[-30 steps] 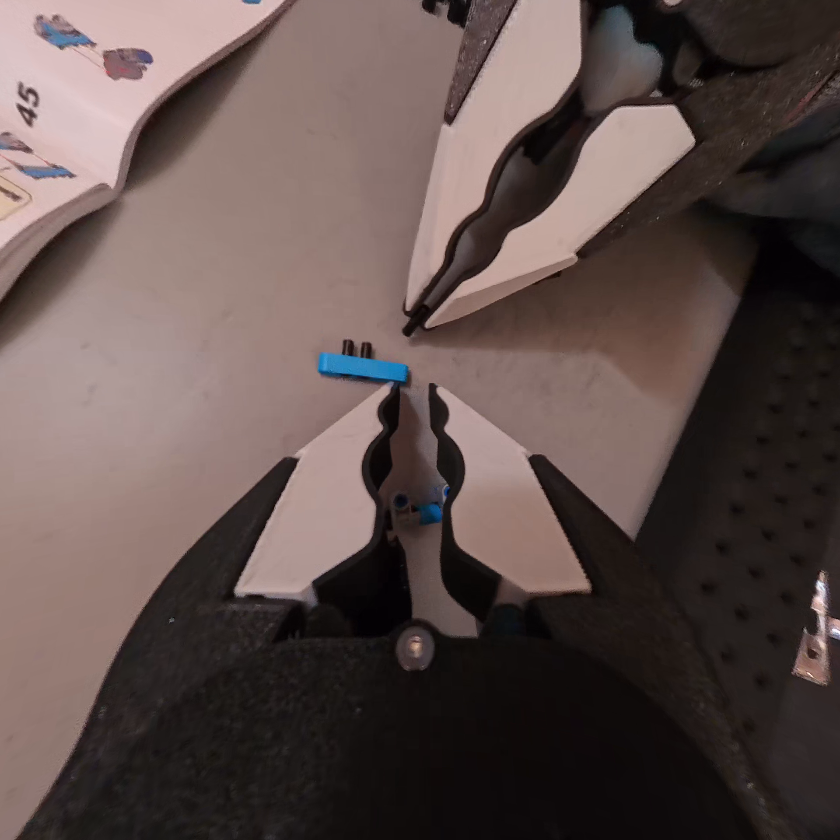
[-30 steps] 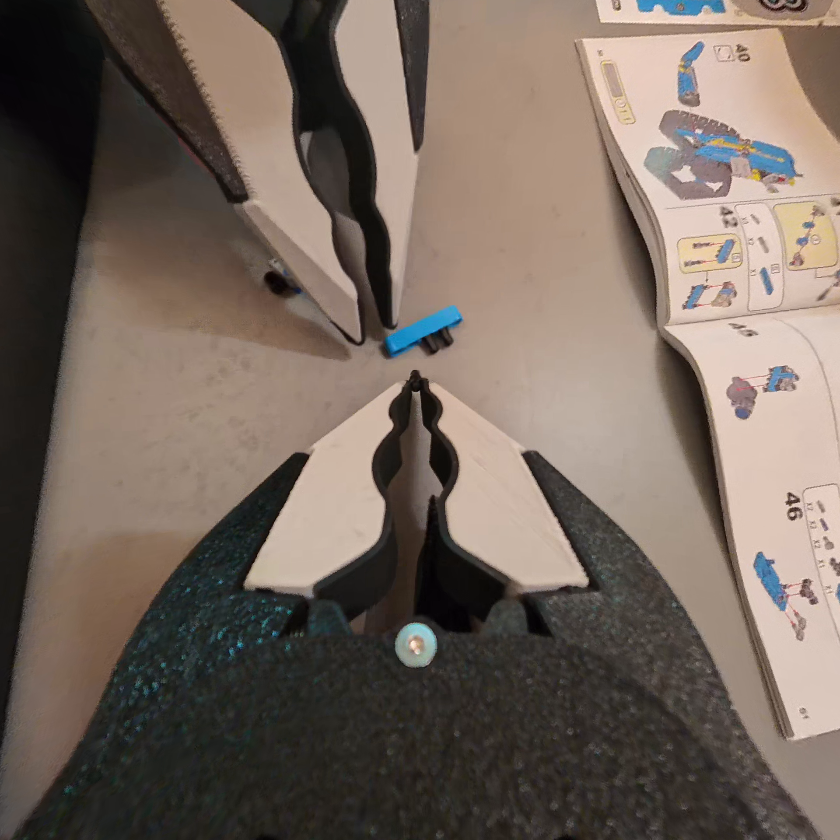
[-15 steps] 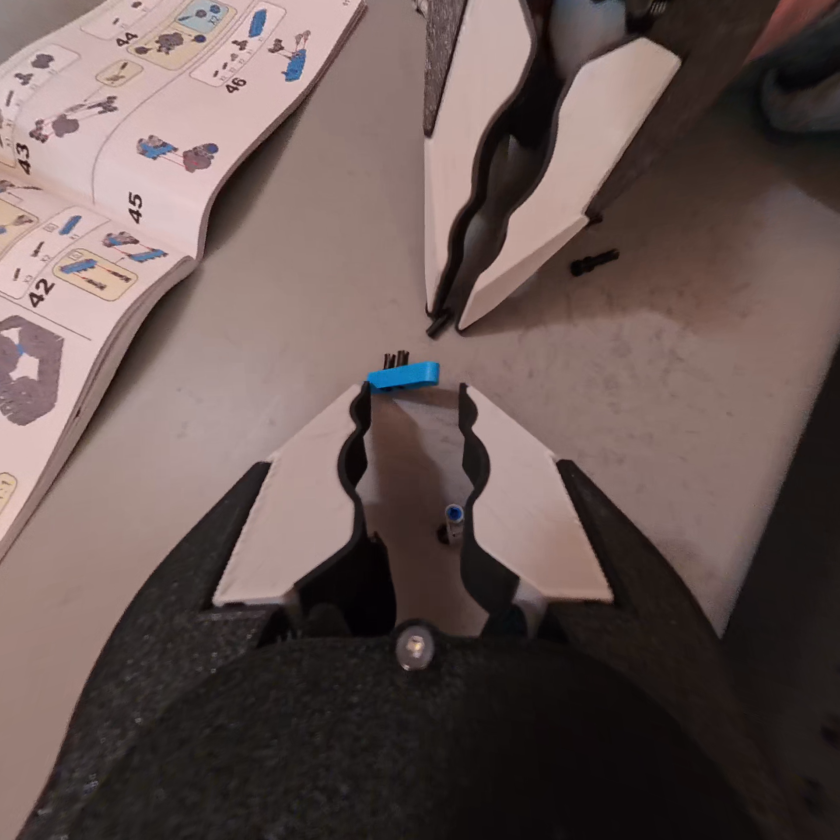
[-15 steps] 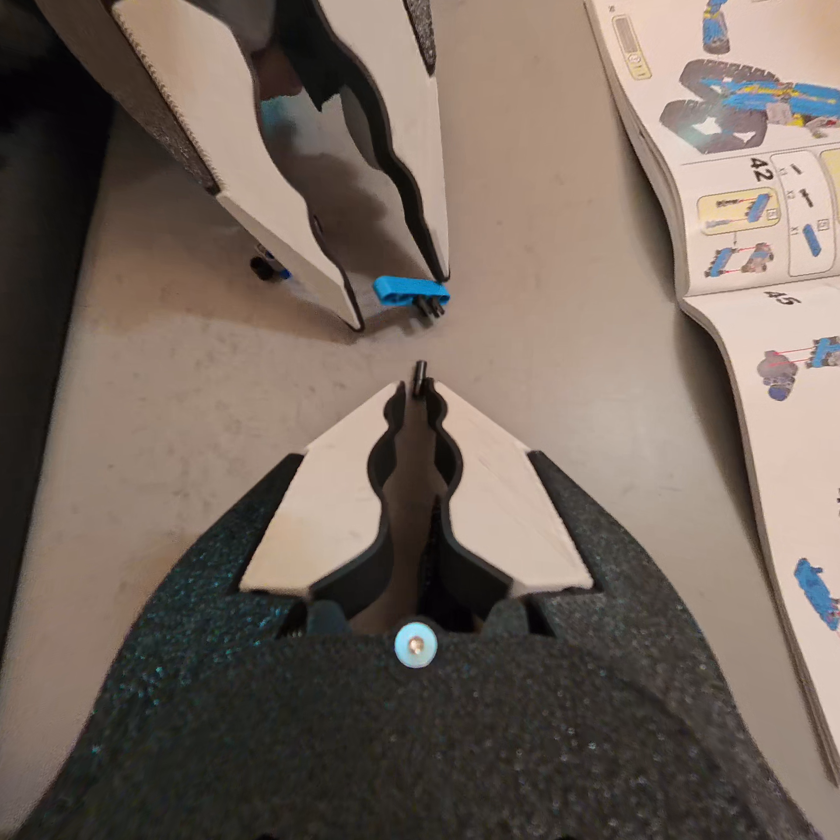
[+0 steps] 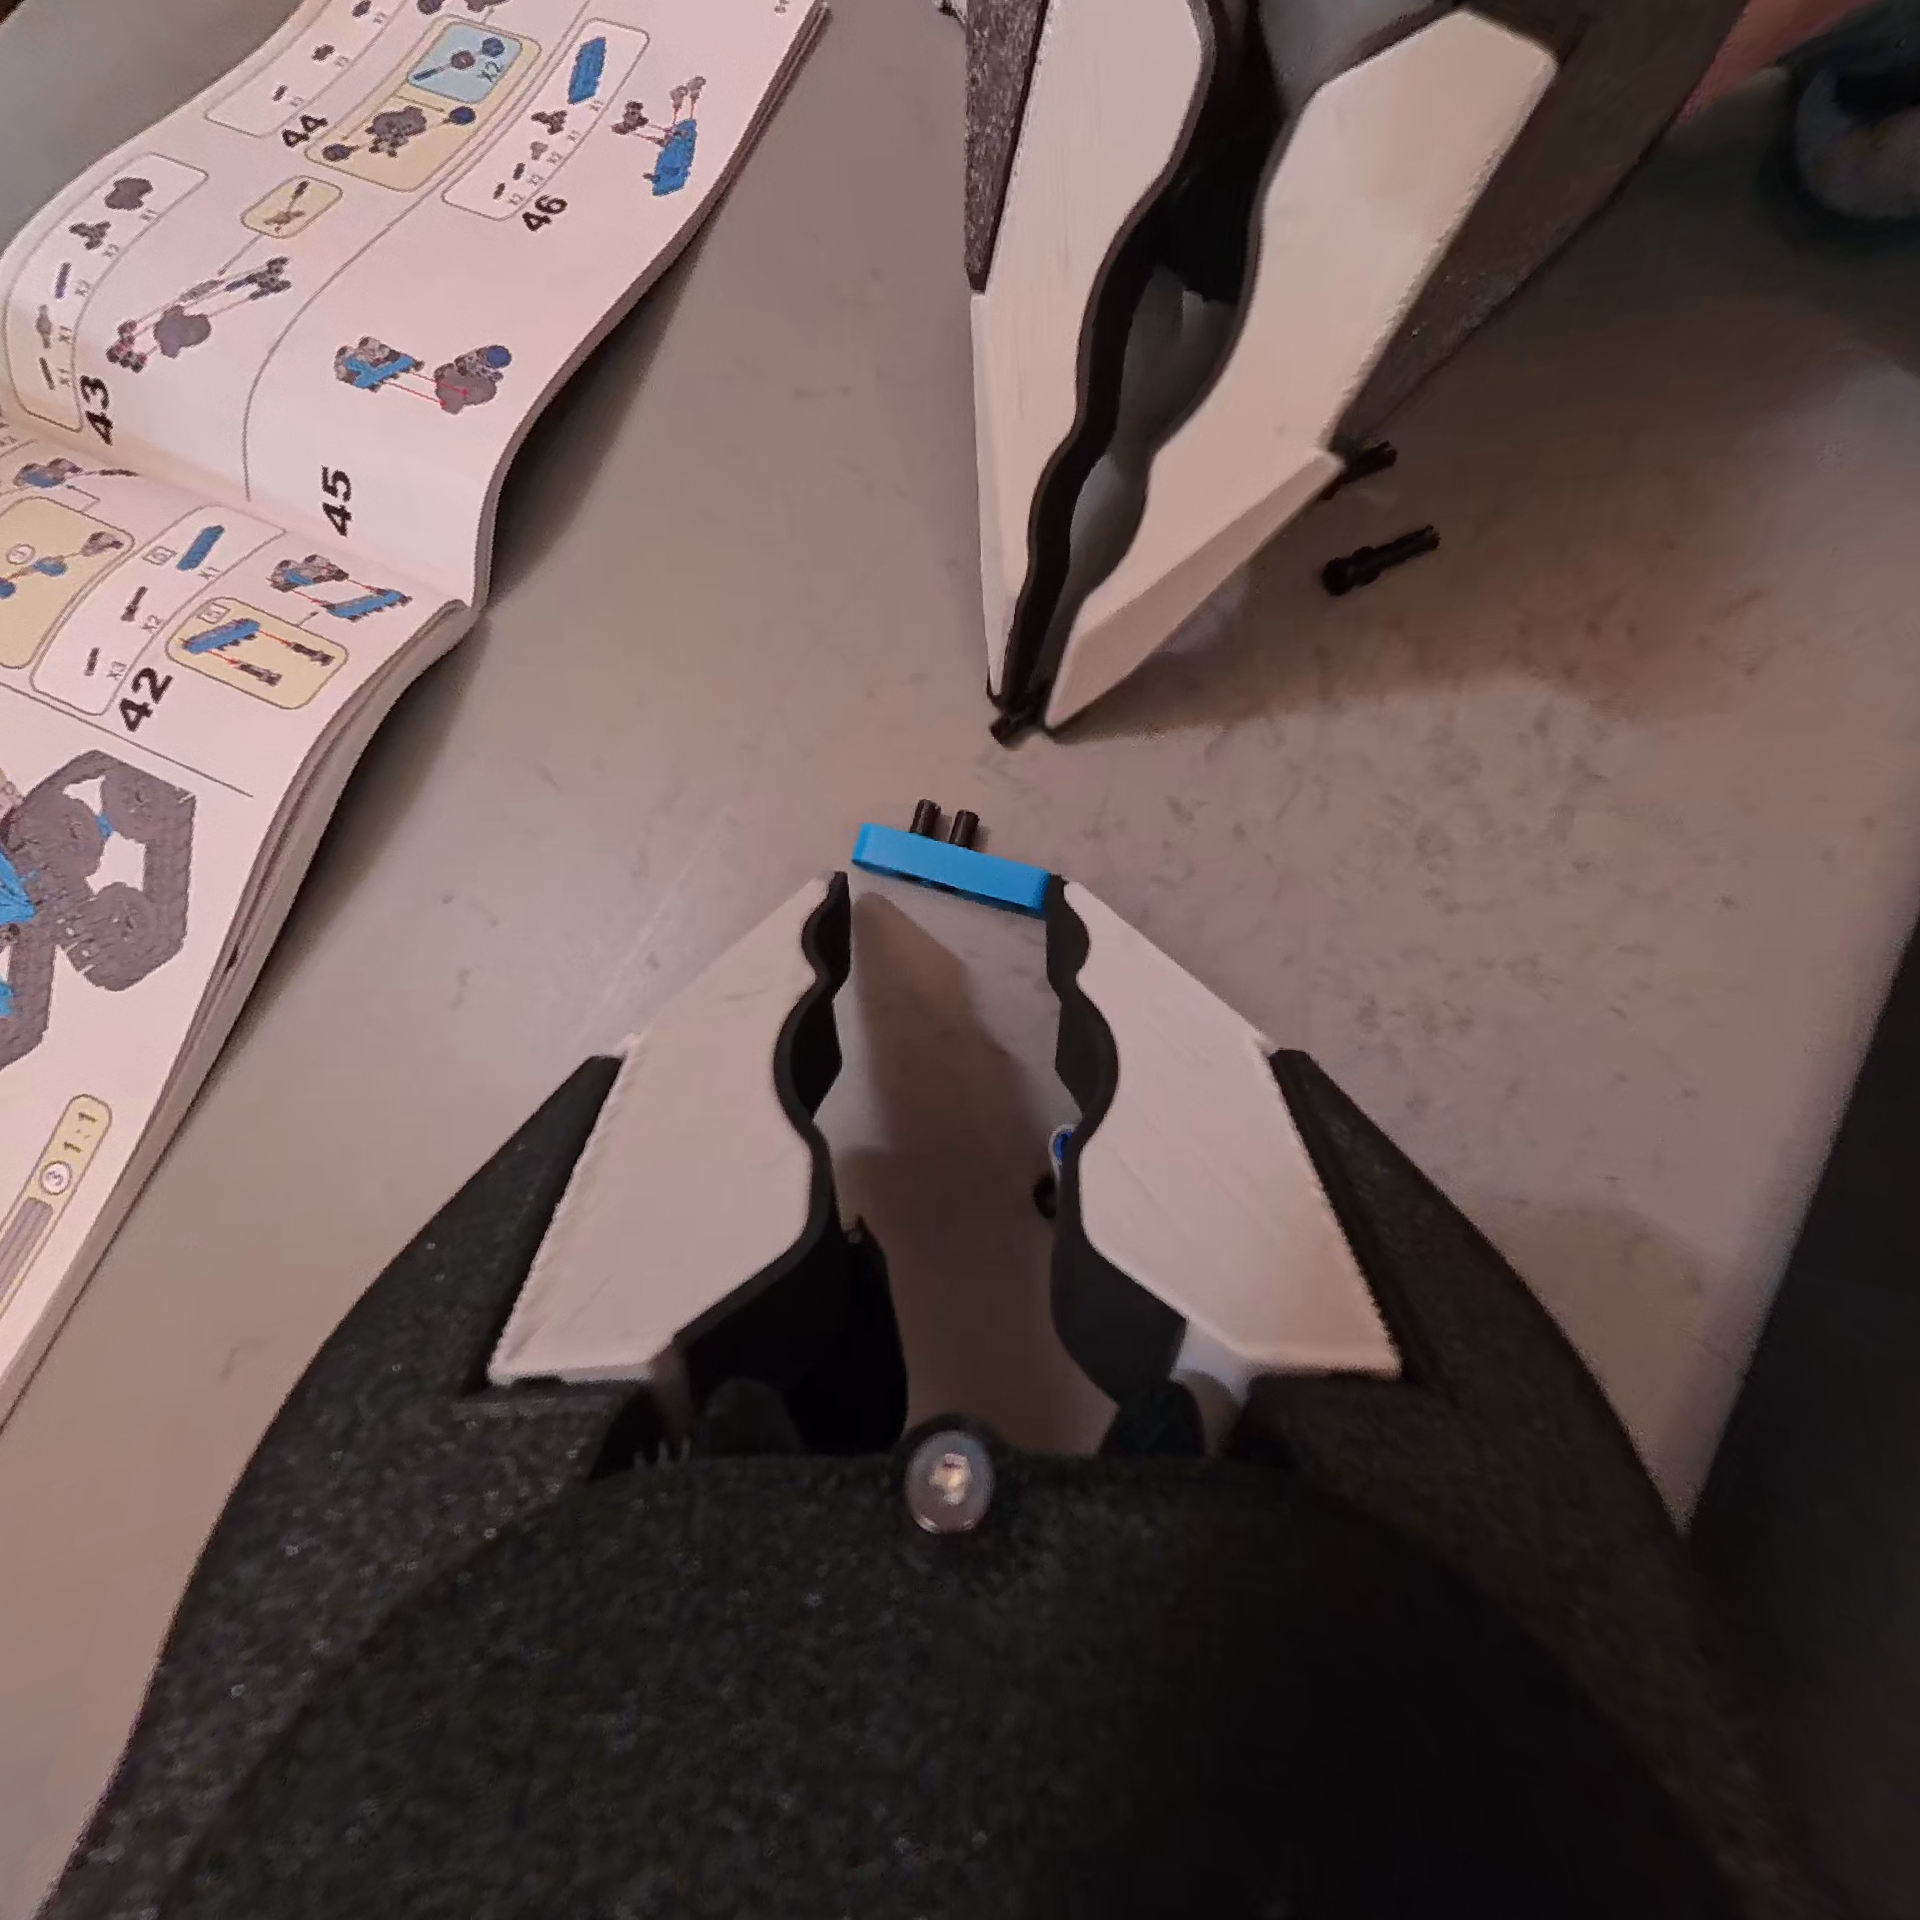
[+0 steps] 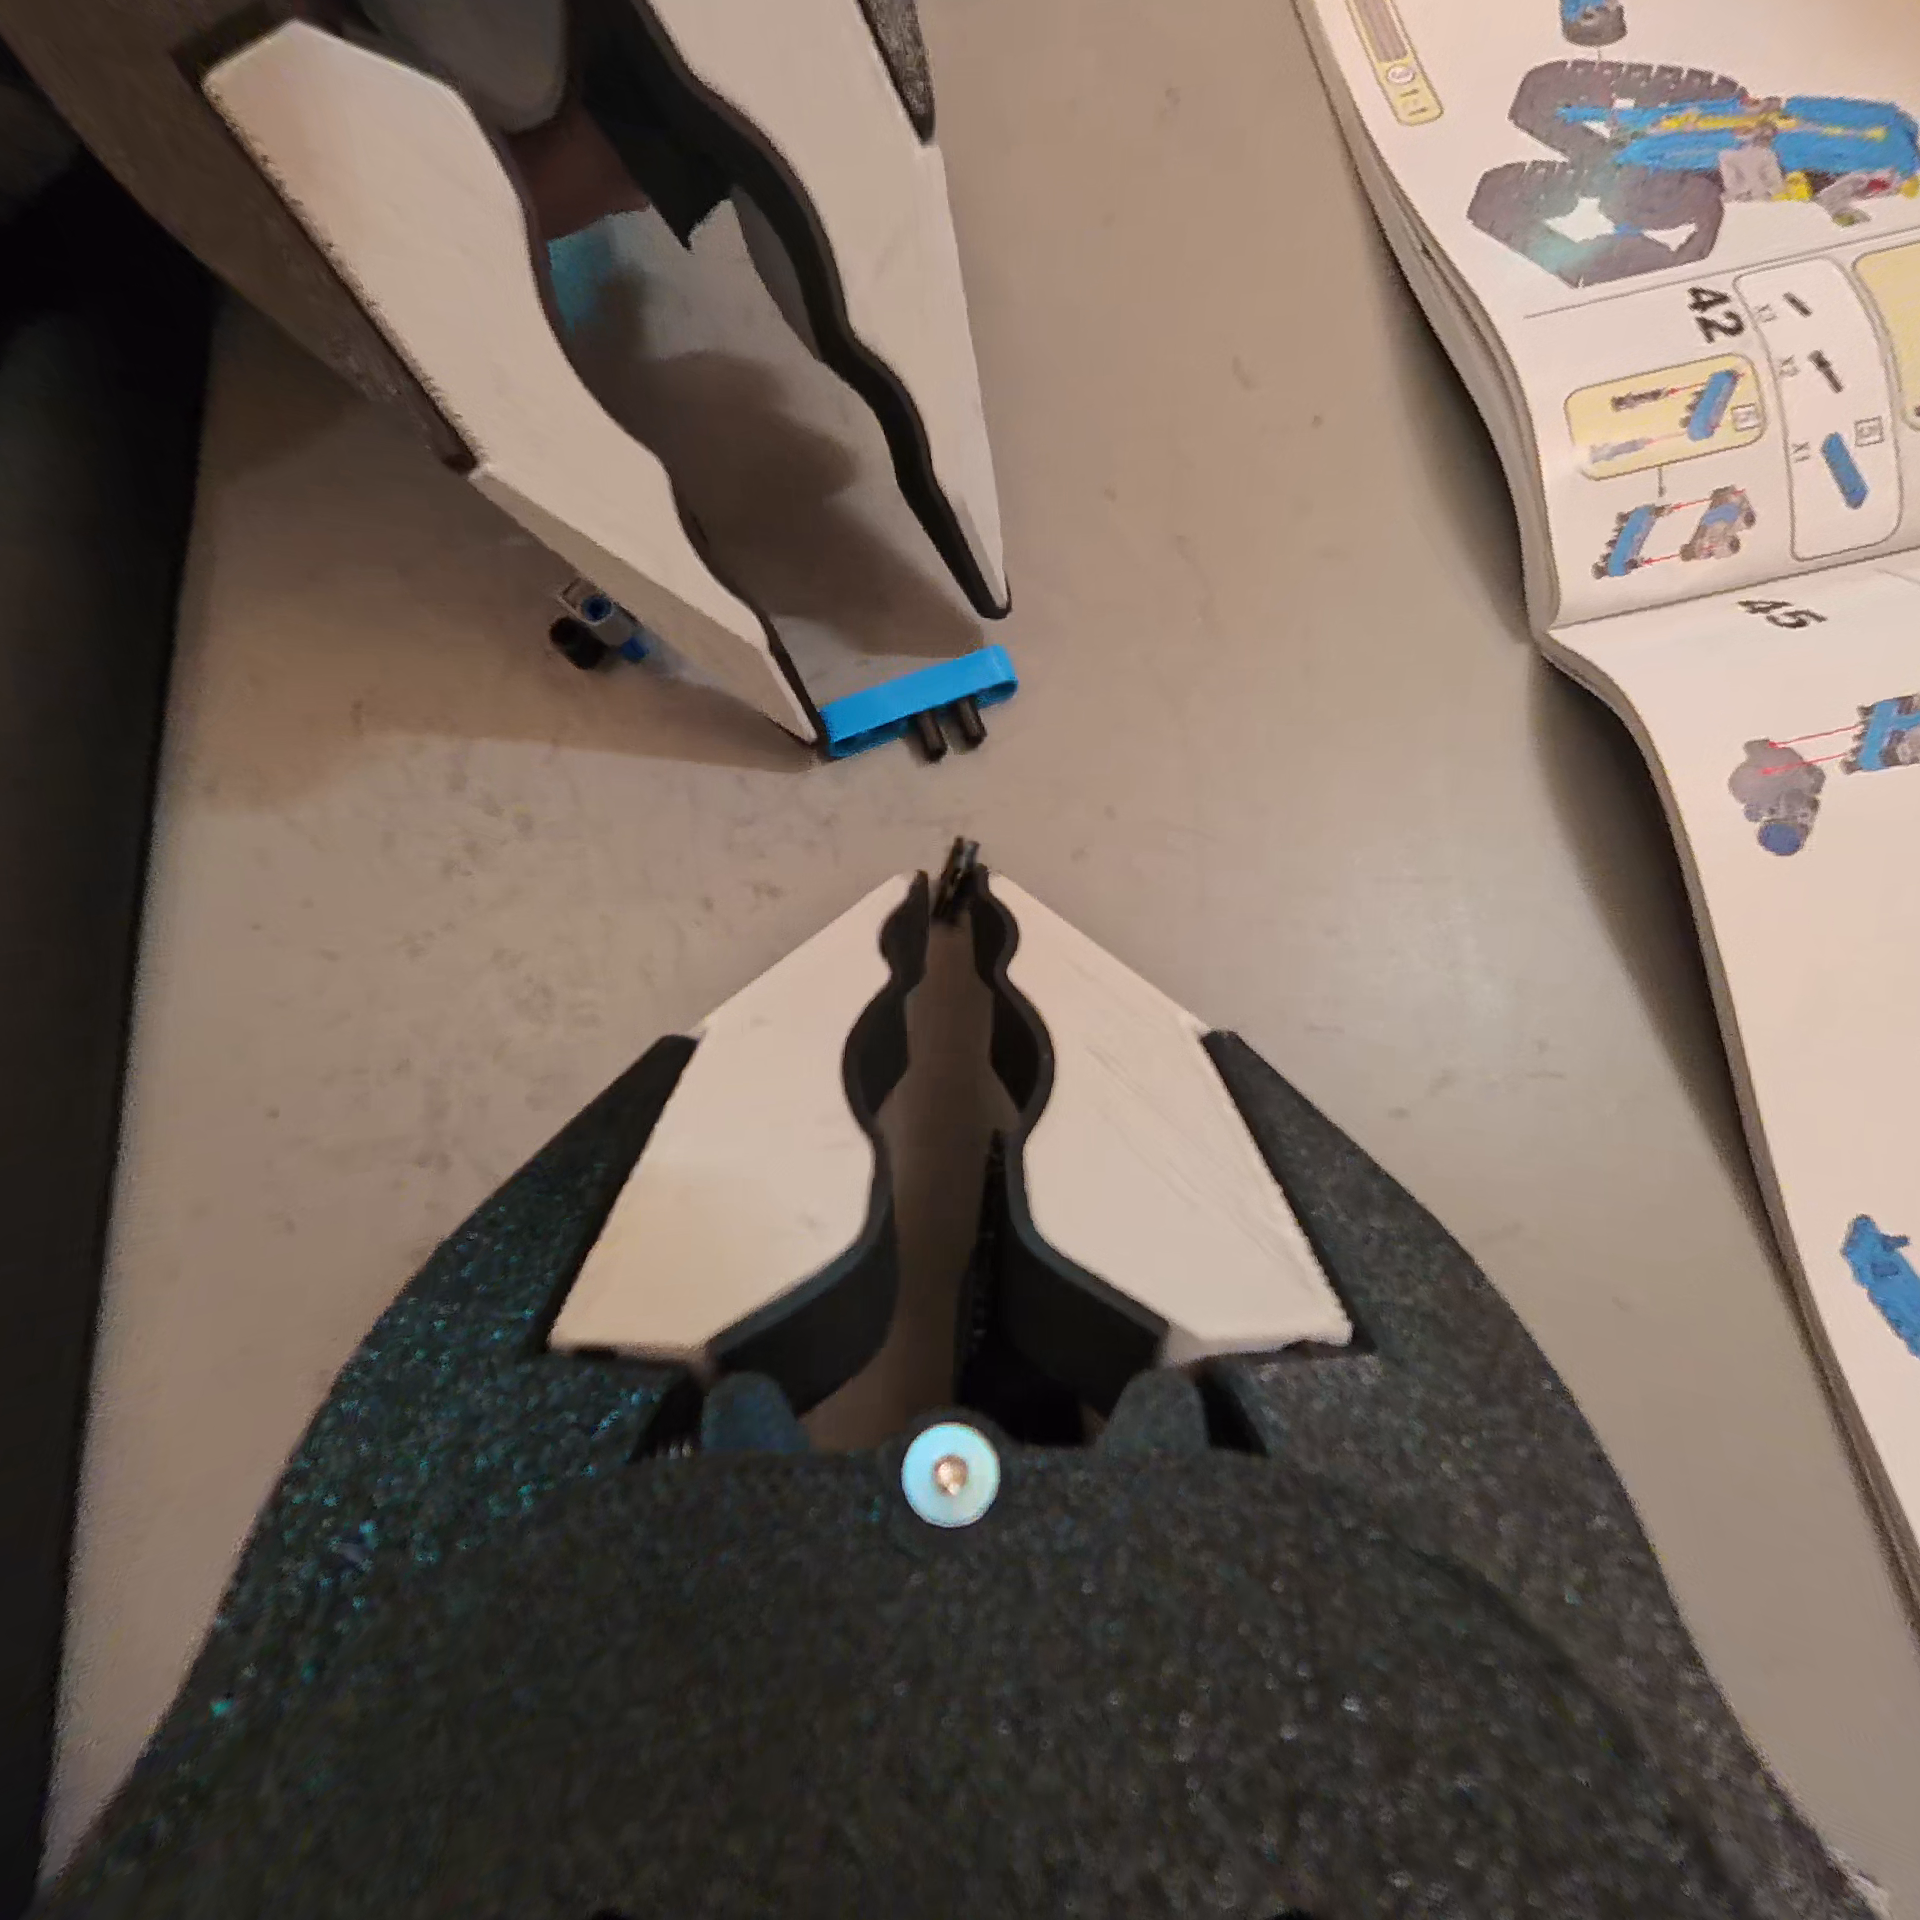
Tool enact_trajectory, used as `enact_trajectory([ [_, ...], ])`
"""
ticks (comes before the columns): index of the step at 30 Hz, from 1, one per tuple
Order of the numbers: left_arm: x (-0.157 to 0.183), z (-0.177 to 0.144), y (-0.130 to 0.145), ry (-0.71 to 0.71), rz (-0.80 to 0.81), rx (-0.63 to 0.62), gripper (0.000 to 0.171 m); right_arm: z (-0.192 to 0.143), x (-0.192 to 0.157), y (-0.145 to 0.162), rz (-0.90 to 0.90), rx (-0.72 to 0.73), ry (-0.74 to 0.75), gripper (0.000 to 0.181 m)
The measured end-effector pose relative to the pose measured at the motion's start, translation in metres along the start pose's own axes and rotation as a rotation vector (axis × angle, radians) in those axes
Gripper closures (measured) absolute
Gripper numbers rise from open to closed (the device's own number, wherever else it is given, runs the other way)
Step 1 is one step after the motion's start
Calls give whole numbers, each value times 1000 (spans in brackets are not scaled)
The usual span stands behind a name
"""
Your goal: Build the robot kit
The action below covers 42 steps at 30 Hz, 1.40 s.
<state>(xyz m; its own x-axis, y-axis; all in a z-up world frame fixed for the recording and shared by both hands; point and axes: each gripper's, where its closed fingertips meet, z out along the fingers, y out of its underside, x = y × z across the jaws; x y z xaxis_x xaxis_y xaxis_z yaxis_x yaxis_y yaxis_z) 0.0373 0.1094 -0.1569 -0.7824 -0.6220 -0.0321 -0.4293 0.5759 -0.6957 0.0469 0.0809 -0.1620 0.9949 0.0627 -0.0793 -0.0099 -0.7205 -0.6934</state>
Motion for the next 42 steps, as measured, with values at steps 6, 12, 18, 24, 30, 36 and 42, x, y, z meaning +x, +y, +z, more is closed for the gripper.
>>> enact_trajectory([
  [6, 6, -3, 3, 33, 20, -2, 136, 0, 0, 0, -28, -12, 13, 177],
  [12, 10, 1, 4, 47, 39, 3, 145, 1, -12, -18, -77, 7, 22, 178],
  [18, 12, 3, 1, 50, 21, 8, 152, 11, -16, -19, -53, -30, 30, 178],
  [24, 15, 5, 0, 73, 7, 16, 158, 7, -9, -14, -143, -114, 104, 178],
  [30, 14, 6, 0, 81, 4, 18, 157, 10, -6, -11, -178, -139, 108, 178],
  [36, 14, 6, -1, 83, 3, 21, 157, 10, -6, -11, -267, -148, 130, 178],
  [42, 14, 7, -2, 73, 1, 17, 158, 9, -7, -12, -362, -157, 155, 178],
])
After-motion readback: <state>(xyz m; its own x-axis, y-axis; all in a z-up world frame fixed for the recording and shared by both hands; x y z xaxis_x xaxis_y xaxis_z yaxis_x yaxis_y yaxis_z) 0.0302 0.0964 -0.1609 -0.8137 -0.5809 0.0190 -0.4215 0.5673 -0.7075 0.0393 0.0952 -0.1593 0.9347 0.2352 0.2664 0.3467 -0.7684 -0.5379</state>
